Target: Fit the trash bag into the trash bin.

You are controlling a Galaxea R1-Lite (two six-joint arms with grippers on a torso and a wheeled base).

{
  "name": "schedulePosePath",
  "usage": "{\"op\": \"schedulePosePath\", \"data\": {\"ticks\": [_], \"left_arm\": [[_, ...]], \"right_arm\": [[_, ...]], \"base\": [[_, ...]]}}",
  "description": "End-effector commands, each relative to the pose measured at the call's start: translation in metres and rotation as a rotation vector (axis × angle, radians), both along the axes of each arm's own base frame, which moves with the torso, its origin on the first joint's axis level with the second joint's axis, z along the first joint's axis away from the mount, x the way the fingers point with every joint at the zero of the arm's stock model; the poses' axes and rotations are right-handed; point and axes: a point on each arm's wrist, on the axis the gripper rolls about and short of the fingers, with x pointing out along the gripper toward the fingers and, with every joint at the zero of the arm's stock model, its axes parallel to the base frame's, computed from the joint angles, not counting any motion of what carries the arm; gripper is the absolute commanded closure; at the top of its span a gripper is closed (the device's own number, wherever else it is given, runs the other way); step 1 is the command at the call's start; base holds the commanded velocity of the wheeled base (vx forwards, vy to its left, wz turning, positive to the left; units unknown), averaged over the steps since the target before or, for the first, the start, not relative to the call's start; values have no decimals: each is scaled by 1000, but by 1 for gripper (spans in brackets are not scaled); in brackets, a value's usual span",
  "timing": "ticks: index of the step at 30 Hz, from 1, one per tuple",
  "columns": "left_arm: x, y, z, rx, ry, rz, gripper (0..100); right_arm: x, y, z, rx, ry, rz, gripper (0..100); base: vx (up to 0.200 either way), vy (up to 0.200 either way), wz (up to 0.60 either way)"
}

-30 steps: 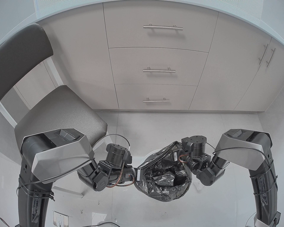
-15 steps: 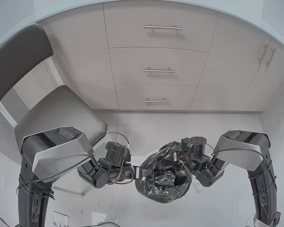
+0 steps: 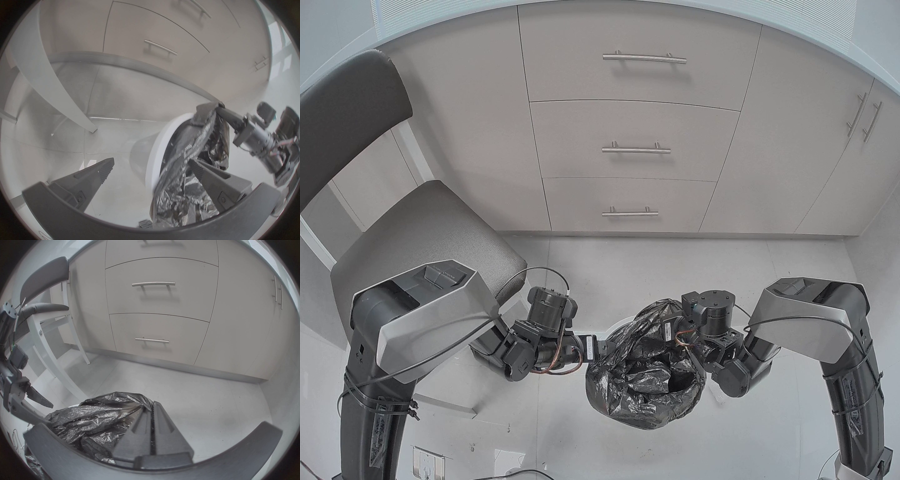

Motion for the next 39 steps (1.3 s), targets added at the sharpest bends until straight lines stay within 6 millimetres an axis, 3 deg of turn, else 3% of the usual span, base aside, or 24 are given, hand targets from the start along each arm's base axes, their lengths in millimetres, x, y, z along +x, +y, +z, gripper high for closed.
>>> {"op": "schedulePosePath", "data": {"ticks": [1,14,24,33,39], "left_arm": [[16,0,3,-23,-3,41,0],[19,-1,5,-38,-14,51,0],[-5,-17,26,-72,-7,16,0],[-8,-29,25,-77,-14,-10,0],[-6,-39,13,-62,-12,-32,0]], "right_arm": [[-2,3,1,29,2,3,100],[-2,8,1,43,-9,10,100],[-1,7,0,77,-39,-5,100],[-1,7,0,80,-41,-5,100],[-1,7,0,80,-41,-3,100]], "base": [[0,0,0],[0,0,0],[0,0,0],[0,0,0],[0,0,0]]}}
